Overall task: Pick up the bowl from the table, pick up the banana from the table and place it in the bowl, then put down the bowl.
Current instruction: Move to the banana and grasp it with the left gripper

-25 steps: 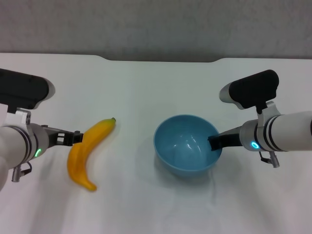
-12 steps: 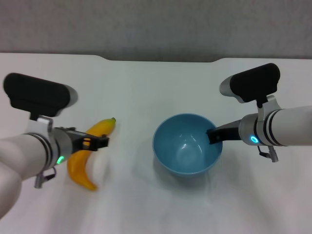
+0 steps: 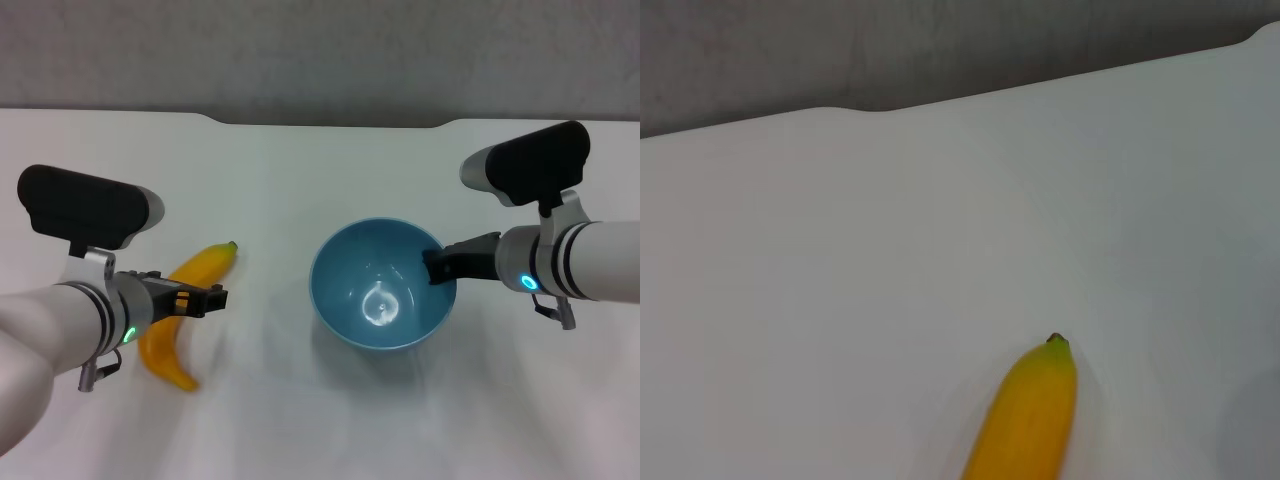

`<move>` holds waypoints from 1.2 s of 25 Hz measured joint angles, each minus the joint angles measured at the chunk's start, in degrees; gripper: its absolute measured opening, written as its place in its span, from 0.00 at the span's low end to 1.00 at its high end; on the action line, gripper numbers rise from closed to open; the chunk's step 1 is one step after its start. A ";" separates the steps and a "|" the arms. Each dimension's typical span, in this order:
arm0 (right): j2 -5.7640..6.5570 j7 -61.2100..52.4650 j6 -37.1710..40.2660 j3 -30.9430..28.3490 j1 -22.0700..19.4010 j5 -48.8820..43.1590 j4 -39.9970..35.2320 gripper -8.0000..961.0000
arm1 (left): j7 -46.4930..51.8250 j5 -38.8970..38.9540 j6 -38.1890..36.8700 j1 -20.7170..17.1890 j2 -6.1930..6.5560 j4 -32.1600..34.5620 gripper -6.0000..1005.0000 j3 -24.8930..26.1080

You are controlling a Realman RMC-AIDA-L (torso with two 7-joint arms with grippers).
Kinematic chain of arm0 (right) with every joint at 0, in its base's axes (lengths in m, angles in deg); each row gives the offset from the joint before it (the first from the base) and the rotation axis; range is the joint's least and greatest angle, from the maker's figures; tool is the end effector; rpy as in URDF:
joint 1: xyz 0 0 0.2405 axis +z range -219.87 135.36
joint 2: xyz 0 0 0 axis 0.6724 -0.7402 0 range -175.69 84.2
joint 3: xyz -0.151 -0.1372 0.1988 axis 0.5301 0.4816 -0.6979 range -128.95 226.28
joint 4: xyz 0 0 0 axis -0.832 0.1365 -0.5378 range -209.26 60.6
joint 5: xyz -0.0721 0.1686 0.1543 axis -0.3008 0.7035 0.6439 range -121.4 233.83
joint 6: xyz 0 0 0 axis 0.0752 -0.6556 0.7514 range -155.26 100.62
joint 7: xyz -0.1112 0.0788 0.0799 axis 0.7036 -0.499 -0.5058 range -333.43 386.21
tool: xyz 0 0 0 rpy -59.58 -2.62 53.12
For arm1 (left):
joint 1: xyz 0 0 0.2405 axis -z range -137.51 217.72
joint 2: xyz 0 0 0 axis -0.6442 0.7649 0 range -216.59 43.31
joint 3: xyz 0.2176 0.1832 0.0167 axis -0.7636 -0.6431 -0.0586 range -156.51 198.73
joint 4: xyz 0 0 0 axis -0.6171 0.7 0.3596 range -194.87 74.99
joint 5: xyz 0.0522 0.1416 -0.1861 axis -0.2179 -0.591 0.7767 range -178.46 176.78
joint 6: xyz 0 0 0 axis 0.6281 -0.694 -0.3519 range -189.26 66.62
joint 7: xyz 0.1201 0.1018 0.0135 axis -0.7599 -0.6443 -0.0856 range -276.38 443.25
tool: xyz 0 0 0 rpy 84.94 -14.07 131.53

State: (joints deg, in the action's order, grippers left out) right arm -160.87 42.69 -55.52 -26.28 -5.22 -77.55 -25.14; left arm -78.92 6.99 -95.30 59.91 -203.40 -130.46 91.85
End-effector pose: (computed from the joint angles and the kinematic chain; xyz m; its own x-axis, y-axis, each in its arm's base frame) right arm 0.2344 0.4655 -0.1088 0.7202 -0.6303 -0.2900 -0.6535 -0.4759 -0.5886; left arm -0.2619 0.4113 -0.0851 0.6650 0.6555 0.3579 0.6462 -0.2648 -0.7158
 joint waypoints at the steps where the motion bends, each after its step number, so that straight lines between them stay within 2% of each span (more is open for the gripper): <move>1: 0.00 0.00 -0.02 -0.08 -0.25 -0.09 0.34 0.05 | 0.00 0.01 0.15 -0.07 0.00 0.04 0.89 0.04; 9: 0.05 0.04 -0.10 -0.08 -1.31 -0.70 2.97 0.05 | 0.10 0.15 0.34 0.85 0.03 3.50 0.89 1.87; 15: 0.05 0.04 -0.11 0.49 -2.55 -1.22 5.22 0.05 | 0.44 3.27 1.71 2.97 0.15 7.64 0.88 3.62; 16: 0.04 0.04 -0.11 0.49 -2.86 -1.58 5.78 0.05 | 0.19 4.48 2.43 4.13 0.17 10.15 0.88 4.31; 30: 0.00 0.04 -0.19 0.58 -4.28 -2.55 8.70 0.05 | 0.52 5.96 3.46 5.98 -0.03 15.62 0.88 4.19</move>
State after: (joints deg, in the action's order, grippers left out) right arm -160.88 42.74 -55.71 -25.70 -9.50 -80.10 -16.44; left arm -78.40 12.95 -91.84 65.89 -203.43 -114.84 96.05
